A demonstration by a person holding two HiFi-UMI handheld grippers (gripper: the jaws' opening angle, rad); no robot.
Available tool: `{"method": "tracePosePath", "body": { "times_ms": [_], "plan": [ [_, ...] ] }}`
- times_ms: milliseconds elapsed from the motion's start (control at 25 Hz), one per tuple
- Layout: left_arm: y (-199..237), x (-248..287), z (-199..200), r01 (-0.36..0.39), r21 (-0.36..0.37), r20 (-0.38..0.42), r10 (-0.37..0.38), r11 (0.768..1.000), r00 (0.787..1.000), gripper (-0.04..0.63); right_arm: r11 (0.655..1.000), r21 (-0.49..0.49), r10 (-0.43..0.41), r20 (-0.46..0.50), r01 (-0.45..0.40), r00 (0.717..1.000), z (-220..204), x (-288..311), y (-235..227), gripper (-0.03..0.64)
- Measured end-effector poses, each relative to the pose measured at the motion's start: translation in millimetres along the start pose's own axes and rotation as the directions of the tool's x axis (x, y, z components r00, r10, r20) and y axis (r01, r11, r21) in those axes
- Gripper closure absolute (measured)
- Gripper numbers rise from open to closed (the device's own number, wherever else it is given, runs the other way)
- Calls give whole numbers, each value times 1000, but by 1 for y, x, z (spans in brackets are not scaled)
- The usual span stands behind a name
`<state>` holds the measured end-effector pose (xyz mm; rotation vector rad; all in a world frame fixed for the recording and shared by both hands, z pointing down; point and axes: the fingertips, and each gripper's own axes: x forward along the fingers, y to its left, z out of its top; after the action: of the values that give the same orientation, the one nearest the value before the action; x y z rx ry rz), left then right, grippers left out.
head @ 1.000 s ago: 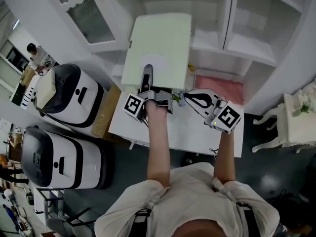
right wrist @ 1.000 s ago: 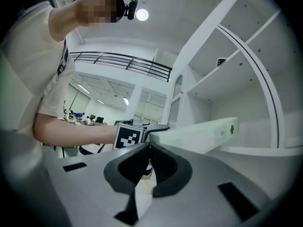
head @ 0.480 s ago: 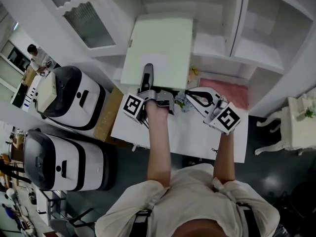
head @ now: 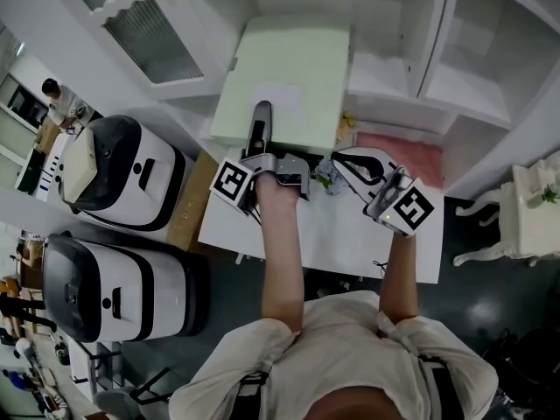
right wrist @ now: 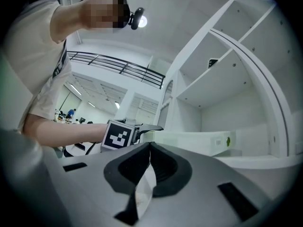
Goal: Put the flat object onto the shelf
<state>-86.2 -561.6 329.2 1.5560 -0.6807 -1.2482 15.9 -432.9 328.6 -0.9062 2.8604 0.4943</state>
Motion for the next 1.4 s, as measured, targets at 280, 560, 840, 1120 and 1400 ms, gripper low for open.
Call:
{"method": "tracePosePath", "body": {
  "times_ms": [280, 560, 840, 1120, 1400],
  "plan": [
    [-10, 20, -1, 30, -3, -90, -30, 1000, 996, 273, 993, 13, -120, 34, 120, 992, 10, 8, -24, 548],
    [-10, 35, -2, 28, -16, -132, -30, 999, 991, 262, 973, -14, -231, -20, 231, 973, 6, 11, -45, 549],
    [-7, 47, -5, 32, -16, -188, -35, 999, 982, 259, 949, 22, -315, 22, 314, 949, 6, 10, -61, 549],
    [-2, 58, 0, 20, -58, -234, -33, 998, 972, 259, 907, 25, -420, -7, 420, 907, -2, 18, -77, 549],
    [1, 52, 9, 25, 23, -235, -19, 999, 972, 259, 871, 67, -486, -26, 487, 873, -6, 17, -83, 549]
  ]
}}
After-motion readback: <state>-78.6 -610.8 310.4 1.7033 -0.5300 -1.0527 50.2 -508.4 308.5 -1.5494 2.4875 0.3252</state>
